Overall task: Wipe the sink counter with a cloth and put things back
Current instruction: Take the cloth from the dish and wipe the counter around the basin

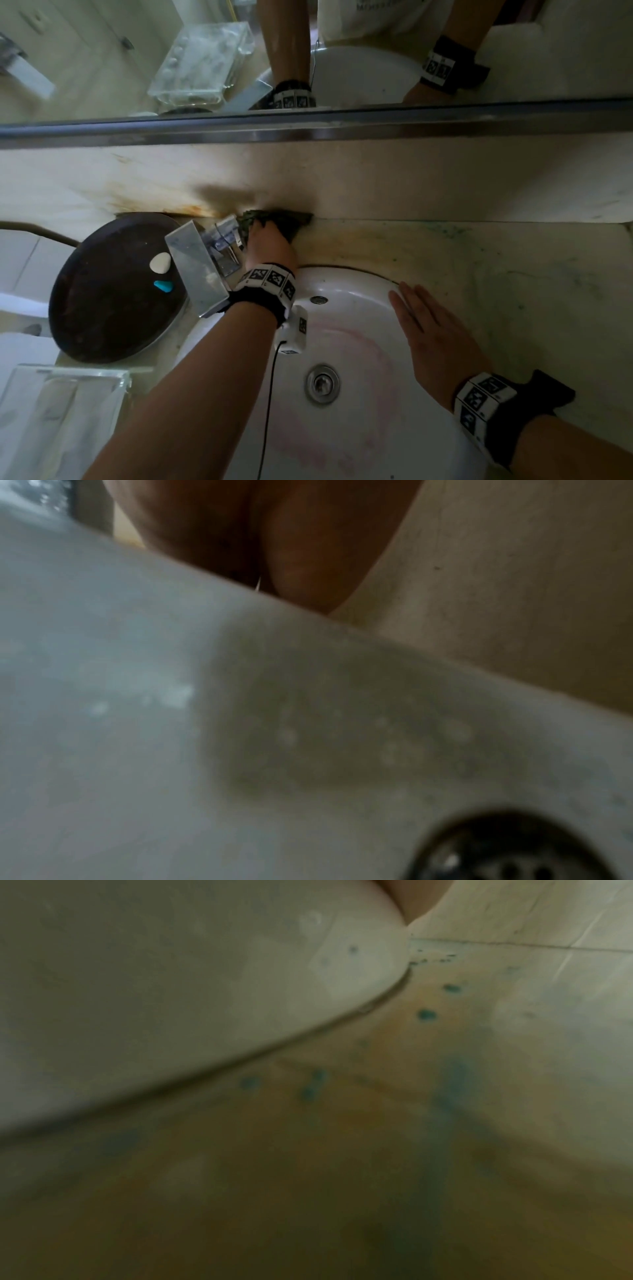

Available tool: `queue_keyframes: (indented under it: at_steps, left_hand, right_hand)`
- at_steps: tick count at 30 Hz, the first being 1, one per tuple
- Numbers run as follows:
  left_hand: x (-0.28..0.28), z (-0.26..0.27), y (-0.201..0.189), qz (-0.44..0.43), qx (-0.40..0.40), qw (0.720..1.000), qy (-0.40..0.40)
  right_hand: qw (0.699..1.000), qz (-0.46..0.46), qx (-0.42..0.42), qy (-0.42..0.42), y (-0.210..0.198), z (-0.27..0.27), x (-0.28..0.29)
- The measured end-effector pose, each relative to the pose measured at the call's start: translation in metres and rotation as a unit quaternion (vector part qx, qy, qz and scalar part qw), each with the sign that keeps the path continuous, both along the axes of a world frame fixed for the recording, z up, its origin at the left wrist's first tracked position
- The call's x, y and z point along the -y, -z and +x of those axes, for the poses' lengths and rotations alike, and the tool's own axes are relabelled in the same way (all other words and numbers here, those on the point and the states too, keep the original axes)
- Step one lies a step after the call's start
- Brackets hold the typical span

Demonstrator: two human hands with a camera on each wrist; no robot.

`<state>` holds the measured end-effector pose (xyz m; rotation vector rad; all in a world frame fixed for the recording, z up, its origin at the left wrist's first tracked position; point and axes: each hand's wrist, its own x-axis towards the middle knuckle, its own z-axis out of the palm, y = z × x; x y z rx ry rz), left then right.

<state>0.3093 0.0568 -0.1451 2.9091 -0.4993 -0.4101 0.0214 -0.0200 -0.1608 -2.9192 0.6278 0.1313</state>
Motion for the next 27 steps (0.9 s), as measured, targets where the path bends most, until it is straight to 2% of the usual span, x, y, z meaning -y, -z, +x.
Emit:
queue_keyframes:
  at_steps: [2, 8, 9, 12, 14, 16, 21, 27]
  left_hand:
    - [0.002, 0.002, 0.004, 0.008, 0.01, 1.0, 0.01]
    - [0.02, -0.004, 0.009, 0.021, -0.041, 0.999, 0.02]
    - [0.026, -0.013, 0.008, 0.03, -0.046, 0.998, 0.044]
    - [0.045, -0.057, -0.002, 0.053, -0.045, 0.98, 0.185]
    - [0.052, -0.071, -0.002, 0.043, -0.044, 0.975, 0.212]
    - [0.048, -0.057, 0.0, 0.039, -0.031, 0.981, 0.19]
    - [0.003, 0.002, 0.011, 0.056, 0.023, 0.996, 0.063]
    - [0.006, 0.002, 0.009, 0.098, 0.036, 0.993, 0.056]
  right_hand:
    - [1.0, 0.001, 0.0, -0.001, 0.001, 0.0, 0.0]
    - [1.0, 0.007, -0.01, 0.002, 0.001, 0.0, 0.0]
    - [1.0, 0.006, -0.009, 0.002, 0.001, 0.0, 0.0]
    - [1.0, 0.003, -0.011, 0.0, -0.001, 0.0, -0.001]
    - [1.0, 0.01, -0.015, 0.005, -0.001, -0.001, -0.001]
    - [1.0, 0.016, -0.016, 0.005, 0.0, -0.001, -0.001]
    - [1.0, 0.01, -0.007, 0.003, 0.003, -0.002, 0.001]
    - [1.0, 0.004, 0.007, 0.0, 0.002, -0.001, 0.0]
